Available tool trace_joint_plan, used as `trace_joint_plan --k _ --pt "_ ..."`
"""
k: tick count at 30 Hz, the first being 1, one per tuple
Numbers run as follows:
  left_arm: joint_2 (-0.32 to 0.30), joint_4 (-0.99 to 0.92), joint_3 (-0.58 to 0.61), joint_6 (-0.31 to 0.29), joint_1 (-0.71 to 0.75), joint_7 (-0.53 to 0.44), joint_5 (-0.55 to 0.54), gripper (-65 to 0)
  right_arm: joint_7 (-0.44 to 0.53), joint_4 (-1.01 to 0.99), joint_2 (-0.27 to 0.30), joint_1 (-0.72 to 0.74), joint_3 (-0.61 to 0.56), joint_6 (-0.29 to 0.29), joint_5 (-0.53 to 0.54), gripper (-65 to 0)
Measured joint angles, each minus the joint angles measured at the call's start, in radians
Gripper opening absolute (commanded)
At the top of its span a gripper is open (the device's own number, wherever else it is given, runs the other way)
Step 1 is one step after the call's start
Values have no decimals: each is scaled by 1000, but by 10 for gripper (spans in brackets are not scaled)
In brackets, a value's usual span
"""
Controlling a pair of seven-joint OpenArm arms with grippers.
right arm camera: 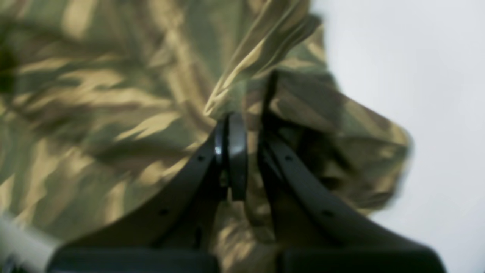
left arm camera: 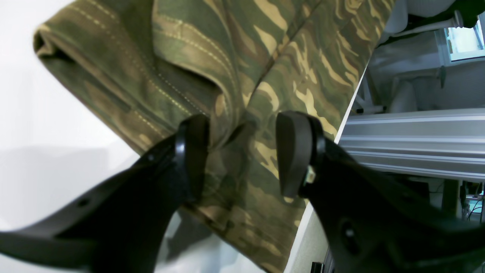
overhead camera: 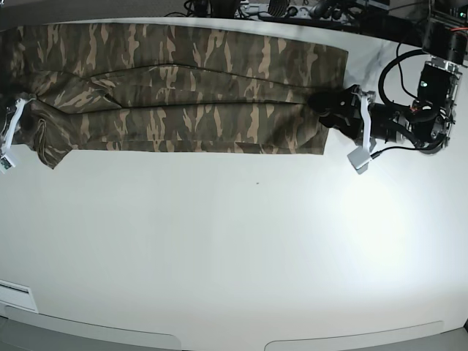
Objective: Fold the T-shirt properly
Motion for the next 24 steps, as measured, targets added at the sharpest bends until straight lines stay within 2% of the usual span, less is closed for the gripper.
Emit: trace_joint_plan --k 2,5,7,9,10,12,14,15,21,22,24 --pt "0 0 0 0 0 0 -1 -338 135 0 0 0 0 -71 -97 -650" --pt "0 0 0 0 0 0 -5 -338 320 0 -2 2 0 -259 -232 -650" --pt "0 0 0 0 0 0 -6 -338 368 0 -15 18 0 -348 -304 -650" --pt "0 0 0 0 0 0 -6 -338 373 0 -45 43 0 -399 -383 -650" --pt "0 0 0 0 0 0 -6 -338 373 0 -60 55 0 -421 -410 -588" --pt "0 0 0 0 0 0 -6 -338 376 0 -68 64 0 -451 -425 -391" --pt "0 0 0 0 0 0 -6 -338 375 0 -66 64 0 -462 -431 -204" --pt "0 0 0 0 0 0 -6 -338 375 0 -66 64 0 -483 -432 -162" --pt "0 0 0 0 0 0 -6 -338 317 0 -66 64 0 -491 -418 -153" --pt "0 0 0 0 0 0 -6 -338 317 0 -66 64 0 -462 -395 -155" --pt "0 0 0 0 0 0 -6 -338 300 0 -63 64 0 -312 -313 -155"
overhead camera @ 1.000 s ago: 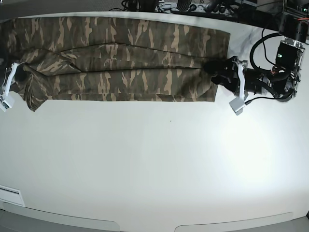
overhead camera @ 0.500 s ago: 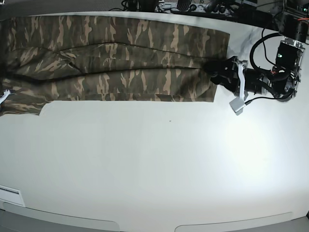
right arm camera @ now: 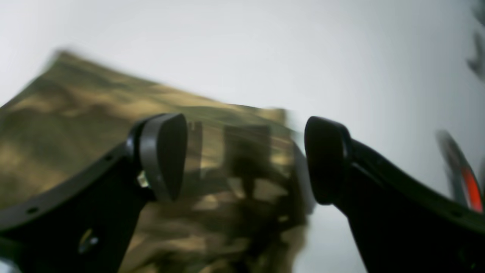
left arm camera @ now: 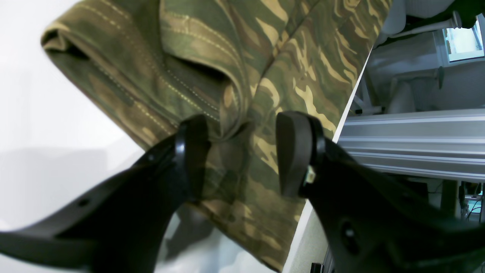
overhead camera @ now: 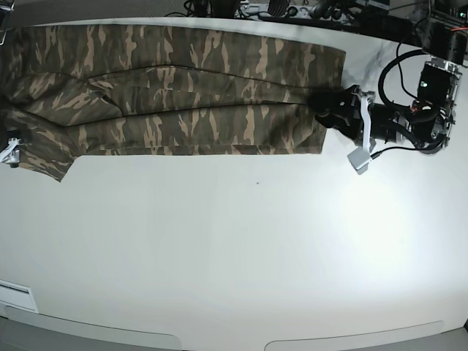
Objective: Fold the T-shirt properly
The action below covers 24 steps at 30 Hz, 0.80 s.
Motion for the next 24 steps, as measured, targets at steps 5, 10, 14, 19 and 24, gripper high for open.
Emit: trace_joint_plan --k 5,10,14,19,24 --pt "0 0 0 0 5 1 0 -338 54 0 -21 -2 0 143 119 -155" --pt "2 0 0 0 7 0 0 -338 121 -19 -82 45 1 27 -21 -155" --pt "0 0 0 0 8 2 0 -338 132 -152 -124 121 0 37 3 -155" --pt "0 0 0 0 13 0 0 -338 140 -411 -145 232 -31 42 1 -158" --pt "0 0 0 0 20 6 0 -338 185 -598 -143 333 -71 88 2 -203"
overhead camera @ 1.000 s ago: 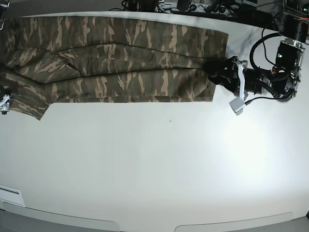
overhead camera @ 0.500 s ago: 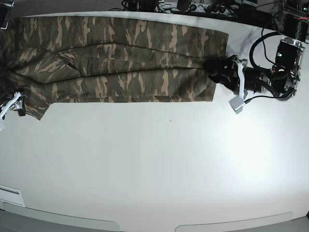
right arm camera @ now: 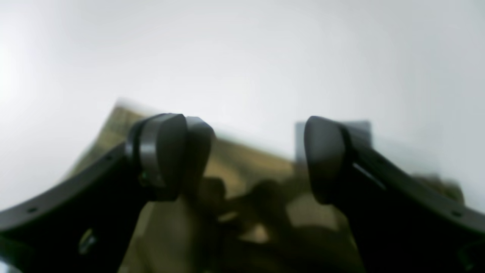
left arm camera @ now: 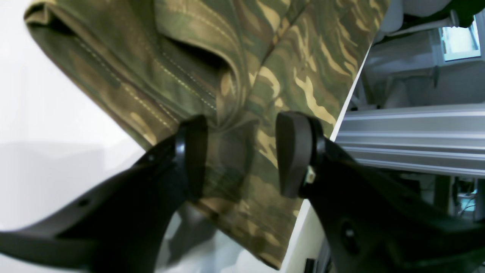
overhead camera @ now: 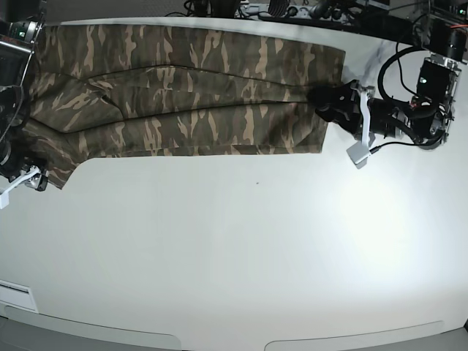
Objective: Fold the T-shirt properly
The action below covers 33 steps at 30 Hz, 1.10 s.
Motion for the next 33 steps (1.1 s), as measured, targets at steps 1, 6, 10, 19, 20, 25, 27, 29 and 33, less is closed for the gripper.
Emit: trace_joint_plan --k 1,6,10,19,20,25,27,29,33 --pt "0 0 0 0 -1 -6 0 -338 -2 -12 1 10 -4 3 0 -260" --pt "0 0 0 0 -1 -6 0 -338 -78 -17 3 19 -7 35 92 -642" --pt "0 0 0 0 -1 -6 0 -338 -193 37 -1 18 -10 91 172 -492" --pt "0 0 0 0 -1 -6 0 -338 -309 149 6 10 -16 119 221 -200" --pt "0 0 0 0 -1 -6 0 -338 -318 149 9 8 -16 119 221 -200" --pt "0 0 0 0 0 -6 0 -338 -317 157 9 -39 -15 132 233 -242" --pt "0 0 0 0 -1 -6 0 -338 -261 163 3 -73 -11 146 222 -382" --pt "0 0 0 0 -1 -6 0 -338 -221 164 0 -93 -8 143 188 -564" --pt "0 0 0 0 -1 -6 0 -338 -220 163 1 -98 -8 138 196 -650"
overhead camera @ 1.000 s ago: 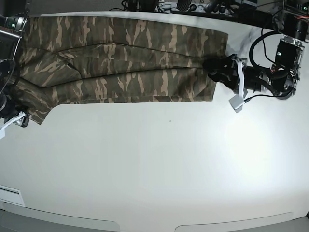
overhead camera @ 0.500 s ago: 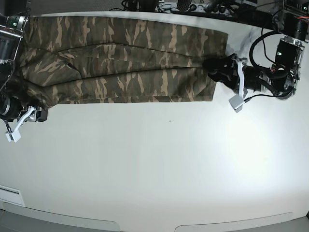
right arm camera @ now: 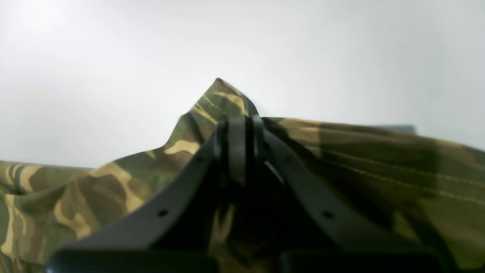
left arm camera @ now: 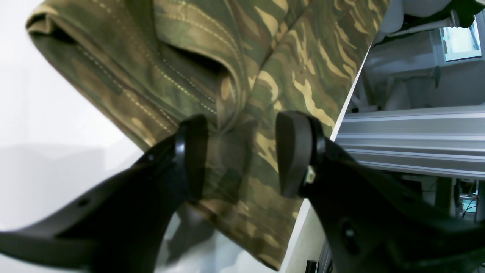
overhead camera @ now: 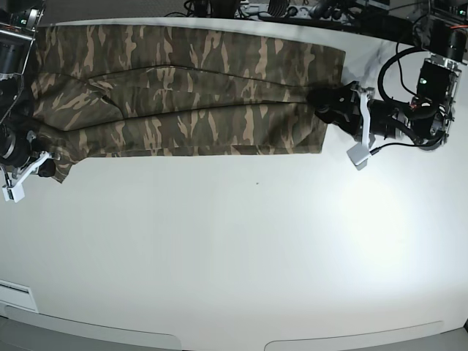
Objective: Fold the T-shirt properly
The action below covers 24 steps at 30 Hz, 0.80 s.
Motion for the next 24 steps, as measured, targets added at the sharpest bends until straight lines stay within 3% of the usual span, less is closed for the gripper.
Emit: trace_joint_plan --k 3,10,14,17,22,24 --pt "0 0 0 0 0 0 0 -338 -32 10 11 2 -3 16 59 -650" --pt "0 0 0 0 0 0 0 -338 -214 162 43 -20 0 104 248 -650" --pt "0 0 0 0 0 0 0 -338 -307 264 64 -19 56 100 372 -650" --pt "0 0 0 0 0 0 0 -338 -325 341 96 -54 114 98 481 -650" --pt "0 0 0 0 0 0 0 -338 -467 440 107 -154 205 101 598 -650" --pt "0 0 0 0 0 0 0 -338 -473 457 105 -212 225 103 639 -650"
